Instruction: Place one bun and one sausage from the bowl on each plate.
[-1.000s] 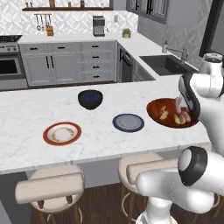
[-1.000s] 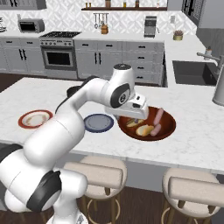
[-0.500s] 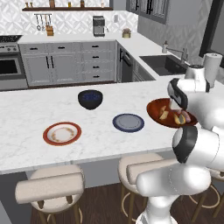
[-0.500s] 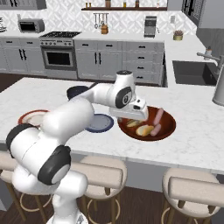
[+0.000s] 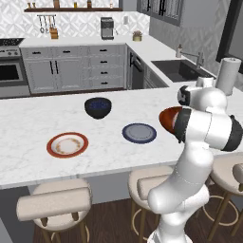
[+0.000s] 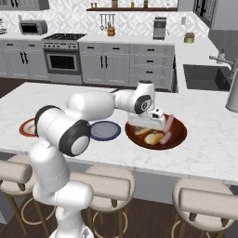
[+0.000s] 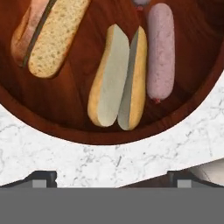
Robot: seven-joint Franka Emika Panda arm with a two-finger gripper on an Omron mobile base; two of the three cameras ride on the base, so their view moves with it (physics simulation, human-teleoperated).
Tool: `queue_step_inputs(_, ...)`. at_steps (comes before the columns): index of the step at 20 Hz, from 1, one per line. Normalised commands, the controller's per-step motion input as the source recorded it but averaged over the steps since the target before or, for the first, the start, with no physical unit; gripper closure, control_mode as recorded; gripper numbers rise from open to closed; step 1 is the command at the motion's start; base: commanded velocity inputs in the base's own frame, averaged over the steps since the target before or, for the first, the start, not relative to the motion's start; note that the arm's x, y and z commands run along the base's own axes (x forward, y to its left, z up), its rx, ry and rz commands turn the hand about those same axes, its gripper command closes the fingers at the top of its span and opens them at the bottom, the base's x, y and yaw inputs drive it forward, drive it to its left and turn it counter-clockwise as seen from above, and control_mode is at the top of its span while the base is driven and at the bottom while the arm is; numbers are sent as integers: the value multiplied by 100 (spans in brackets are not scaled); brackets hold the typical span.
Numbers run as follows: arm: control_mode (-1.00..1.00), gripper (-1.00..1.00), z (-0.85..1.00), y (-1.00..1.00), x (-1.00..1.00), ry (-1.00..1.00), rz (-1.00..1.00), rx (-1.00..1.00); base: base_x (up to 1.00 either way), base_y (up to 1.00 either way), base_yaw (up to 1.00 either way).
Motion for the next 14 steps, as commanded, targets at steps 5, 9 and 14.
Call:
queue_step_inputs(5,-100,-100,-68,-13,28,9,0,0,0,0,0)
queue_step_inputs(9,-100,-100,-42,-13,38,4,0,0,0,0,0)
queue_step_inputs(14,-100,-100,-29,-8,36,4,0,0,0,0,0)
